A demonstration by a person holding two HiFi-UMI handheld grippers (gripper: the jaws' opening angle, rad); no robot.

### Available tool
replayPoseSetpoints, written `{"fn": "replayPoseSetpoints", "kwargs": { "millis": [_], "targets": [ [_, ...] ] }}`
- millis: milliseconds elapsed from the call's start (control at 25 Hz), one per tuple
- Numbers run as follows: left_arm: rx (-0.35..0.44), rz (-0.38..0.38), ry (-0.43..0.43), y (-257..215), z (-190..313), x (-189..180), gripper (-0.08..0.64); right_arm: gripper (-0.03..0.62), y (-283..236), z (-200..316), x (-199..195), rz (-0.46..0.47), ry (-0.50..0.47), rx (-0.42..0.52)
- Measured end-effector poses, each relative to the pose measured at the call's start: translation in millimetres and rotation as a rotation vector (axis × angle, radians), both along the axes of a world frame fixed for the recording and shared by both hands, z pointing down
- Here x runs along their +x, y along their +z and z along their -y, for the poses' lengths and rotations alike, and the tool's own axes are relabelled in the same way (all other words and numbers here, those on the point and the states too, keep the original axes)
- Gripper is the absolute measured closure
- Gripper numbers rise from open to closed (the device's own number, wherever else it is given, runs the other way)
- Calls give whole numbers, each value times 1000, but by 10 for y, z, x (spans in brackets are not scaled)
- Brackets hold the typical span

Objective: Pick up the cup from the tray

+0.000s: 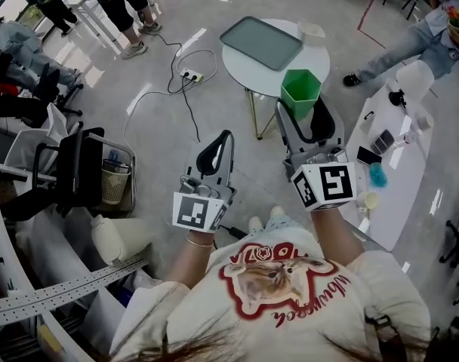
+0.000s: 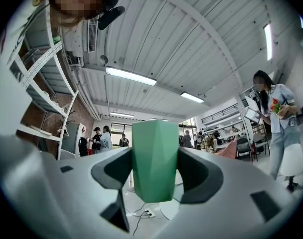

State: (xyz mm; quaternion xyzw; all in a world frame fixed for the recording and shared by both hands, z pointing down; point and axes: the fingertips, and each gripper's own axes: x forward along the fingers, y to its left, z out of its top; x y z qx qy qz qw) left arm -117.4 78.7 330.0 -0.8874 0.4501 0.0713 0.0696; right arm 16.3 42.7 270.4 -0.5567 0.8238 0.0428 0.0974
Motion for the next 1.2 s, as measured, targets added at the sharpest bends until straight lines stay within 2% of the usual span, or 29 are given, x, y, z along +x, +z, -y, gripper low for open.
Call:
{"fn": "replayPoseSetpoints", "kwargs": {
  "millis": [280, 560, 800, 1200],
  "targets": [
    [-2, -6, -8, -31, -164, 75, 545, 321, -68, -194, 69, 0, -7, 6],
    [1, -11, -11, -58, -240, 304, 546, 321, -88, -298, 286, -17, -6, 27],
    [-5, 1, -10, -32, -266, 433, 546, 321, -78, -270, 433, -13, 7, 34],
    [-1, 1, -15, -65, -221, 492, 545, 321, -68, -245, 448, -16, -9, 29]
  ]
}}
